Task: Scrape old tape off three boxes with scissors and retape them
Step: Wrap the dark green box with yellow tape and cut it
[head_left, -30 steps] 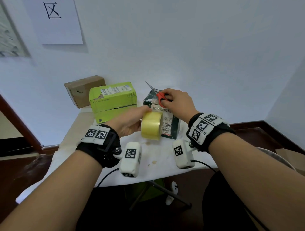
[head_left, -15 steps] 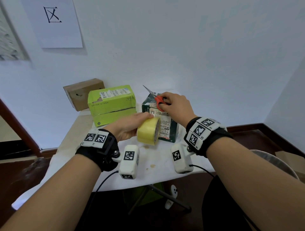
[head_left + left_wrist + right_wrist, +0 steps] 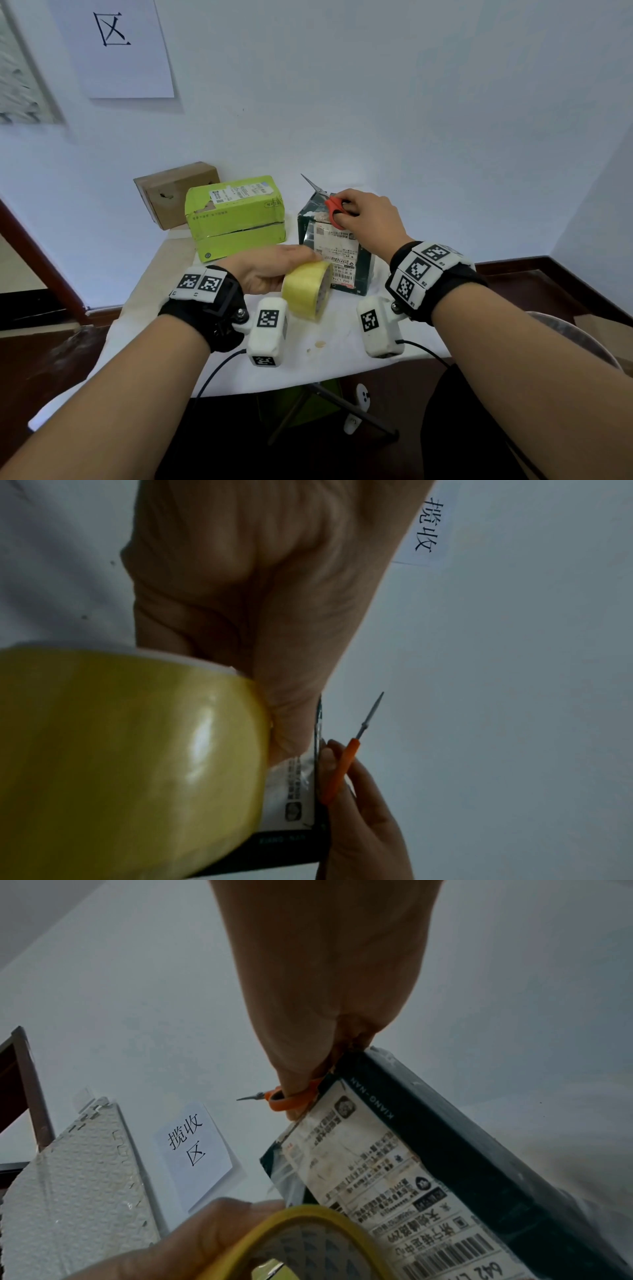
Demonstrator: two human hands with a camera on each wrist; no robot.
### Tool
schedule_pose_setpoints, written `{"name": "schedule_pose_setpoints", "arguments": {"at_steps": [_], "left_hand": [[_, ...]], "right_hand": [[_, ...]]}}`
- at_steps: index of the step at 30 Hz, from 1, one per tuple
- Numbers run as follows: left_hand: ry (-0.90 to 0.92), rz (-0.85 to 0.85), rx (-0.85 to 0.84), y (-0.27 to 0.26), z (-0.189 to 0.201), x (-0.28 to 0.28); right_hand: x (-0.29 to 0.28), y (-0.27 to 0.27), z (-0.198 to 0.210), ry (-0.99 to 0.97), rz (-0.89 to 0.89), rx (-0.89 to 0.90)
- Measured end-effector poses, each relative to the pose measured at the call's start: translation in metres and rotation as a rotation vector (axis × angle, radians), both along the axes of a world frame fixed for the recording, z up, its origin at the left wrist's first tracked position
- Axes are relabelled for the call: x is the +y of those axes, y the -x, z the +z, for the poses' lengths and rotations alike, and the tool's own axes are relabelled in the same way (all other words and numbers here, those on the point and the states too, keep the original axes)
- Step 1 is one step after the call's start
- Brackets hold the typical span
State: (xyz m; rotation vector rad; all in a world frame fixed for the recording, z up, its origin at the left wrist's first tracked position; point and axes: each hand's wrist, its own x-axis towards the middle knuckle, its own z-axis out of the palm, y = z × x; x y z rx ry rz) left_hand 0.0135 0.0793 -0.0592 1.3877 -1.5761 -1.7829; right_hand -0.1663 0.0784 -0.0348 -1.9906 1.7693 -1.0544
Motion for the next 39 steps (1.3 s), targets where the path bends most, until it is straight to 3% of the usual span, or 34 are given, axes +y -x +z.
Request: {"name": "schedule_pose_setpoints", "arguments": {"at_steps": [15,22,25,28,31,36,39], "left_hand": [[-0.13,0.153,0.192,0.005,0.011,-0.004],[-0.145,0.22,0.212,0.009,0.012,-0.003],[-0.153,0.205,0.222,0.008,0.014,-0.003],[-0.148,0.195,0.235,0.007,0.012,-0.003],[-0.137,0.177,0.232,0.006,0.01,-0.002],[-0.119,0.152,0.201,0.003,0.007,-0.005],[-0.087,0.142,0.154,0.002,0.007,-0.008]], "right_hand": [[0.001,0.003,0.005,-0.008,0.046,-0.005],[0.0,0.011,0.019,-0.001,0.105,-0.277],[0.01,0.013,0.036,-0.123,0.21,-0.365],[0.022,0.015,0.049,-0.412,0.336,-0.232],[0.032,0.017,0.053,-0.619,0.351,-0.084],[0.037,0.026,0.054,-0.837,0.306,0.125],[0.032,0.03,0.056,-0.866,0.231,0.186]]}}
